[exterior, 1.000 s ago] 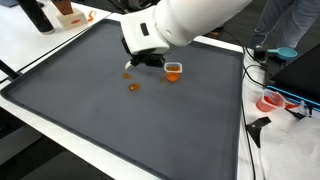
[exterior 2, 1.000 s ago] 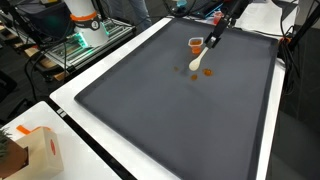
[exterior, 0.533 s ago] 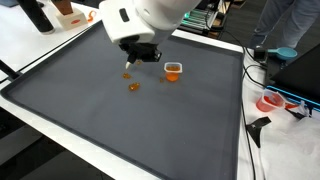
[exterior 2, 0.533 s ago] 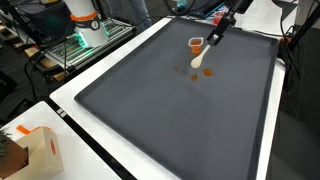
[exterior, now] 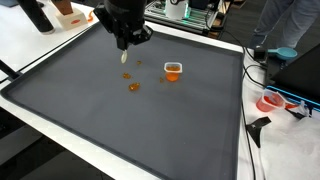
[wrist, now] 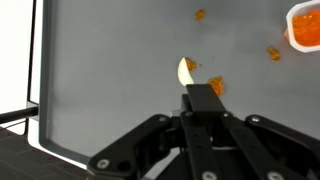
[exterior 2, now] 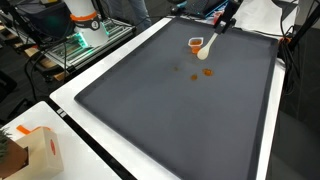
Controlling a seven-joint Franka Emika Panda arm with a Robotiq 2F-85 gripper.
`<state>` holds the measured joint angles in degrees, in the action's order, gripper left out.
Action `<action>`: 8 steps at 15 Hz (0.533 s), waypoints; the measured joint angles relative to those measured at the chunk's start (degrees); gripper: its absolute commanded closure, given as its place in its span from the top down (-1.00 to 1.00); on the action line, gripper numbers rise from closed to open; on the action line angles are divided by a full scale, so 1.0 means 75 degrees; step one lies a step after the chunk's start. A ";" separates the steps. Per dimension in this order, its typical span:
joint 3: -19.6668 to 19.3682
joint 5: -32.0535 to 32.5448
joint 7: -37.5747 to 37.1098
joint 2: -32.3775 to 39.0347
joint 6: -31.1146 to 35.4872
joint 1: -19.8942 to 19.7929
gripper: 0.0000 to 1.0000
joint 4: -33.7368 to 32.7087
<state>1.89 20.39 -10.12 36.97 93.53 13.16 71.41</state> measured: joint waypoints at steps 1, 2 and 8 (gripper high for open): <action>0.0004 -0.0140 0.0083 -0.0095 0.0059 -0.0060 -0.94 0.0011; 0.0008 -0.0275 0.0173 -0.0188 0.0126 -0.0114 -0.94 0.0037; 0.0096 -0.1097 0.0803 -0.0647 0.0505 -0.0410 -0.94 0.0307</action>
<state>2.62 12.16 -4.10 32.12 97.31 10.08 73.71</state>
